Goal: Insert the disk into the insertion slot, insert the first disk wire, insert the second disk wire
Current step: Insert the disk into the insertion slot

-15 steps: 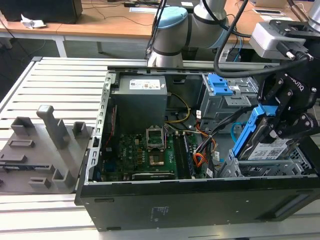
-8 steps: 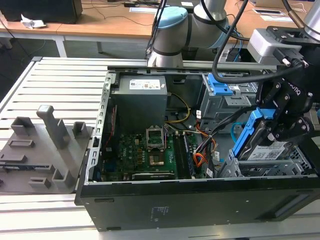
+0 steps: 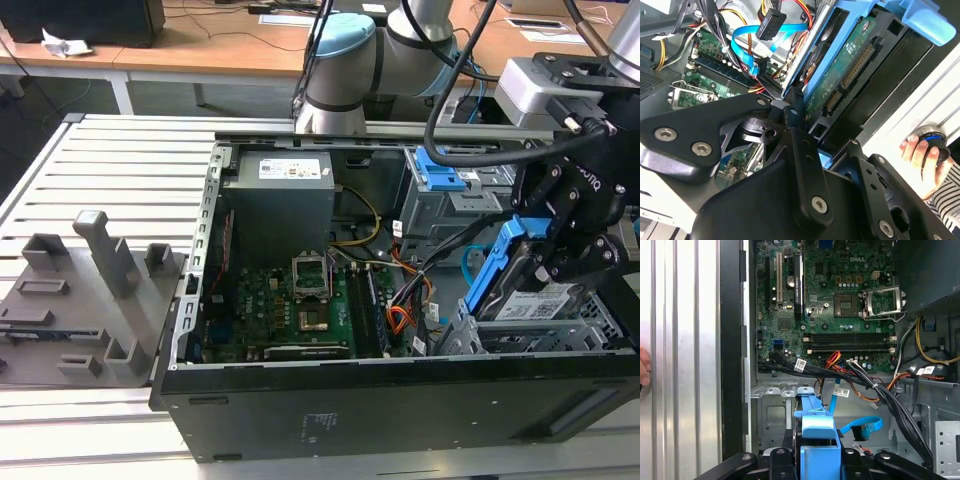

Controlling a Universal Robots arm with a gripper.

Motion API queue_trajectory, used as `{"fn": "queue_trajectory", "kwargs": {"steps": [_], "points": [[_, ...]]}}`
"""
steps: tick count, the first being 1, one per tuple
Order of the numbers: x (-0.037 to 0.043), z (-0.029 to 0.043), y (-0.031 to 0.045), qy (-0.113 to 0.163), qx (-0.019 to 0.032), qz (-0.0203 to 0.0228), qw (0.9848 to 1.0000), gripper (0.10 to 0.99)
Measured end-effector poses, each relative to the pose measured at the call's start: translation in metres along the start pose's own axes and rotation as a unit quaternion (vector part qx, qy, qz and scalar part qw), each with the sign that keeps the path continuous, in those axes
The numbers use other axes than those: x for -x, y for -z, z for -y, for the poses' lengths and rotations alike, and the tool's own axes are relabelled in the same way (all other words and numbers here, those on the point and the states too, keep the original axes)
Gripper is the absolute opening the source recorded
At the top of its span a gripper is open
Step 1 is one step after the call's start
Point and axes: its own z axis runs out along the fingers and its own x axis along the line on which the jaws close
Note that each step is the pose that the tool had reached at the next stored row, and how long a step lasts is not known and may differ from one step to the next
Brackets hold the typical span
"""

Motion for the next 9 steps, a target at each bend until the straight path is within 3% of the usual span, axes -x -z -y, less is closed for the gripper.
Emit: {"fn": "queue_trajectory", "kwargs": {"steps": [5, 6, 9], "points": [[0.0000, 0.0000, -0.0002, 0.000, 0.0000, 0.0001, 1.0000, 0.373], [0.0000, 0.0001, -0.0002, 0.000, 0.0000, 0.0001, 1.0000, 0.435], [0.0000, 0.0000, -0.0002, 0.000, 0.0000, 0.0001, 1.0000, 0.435]]}}
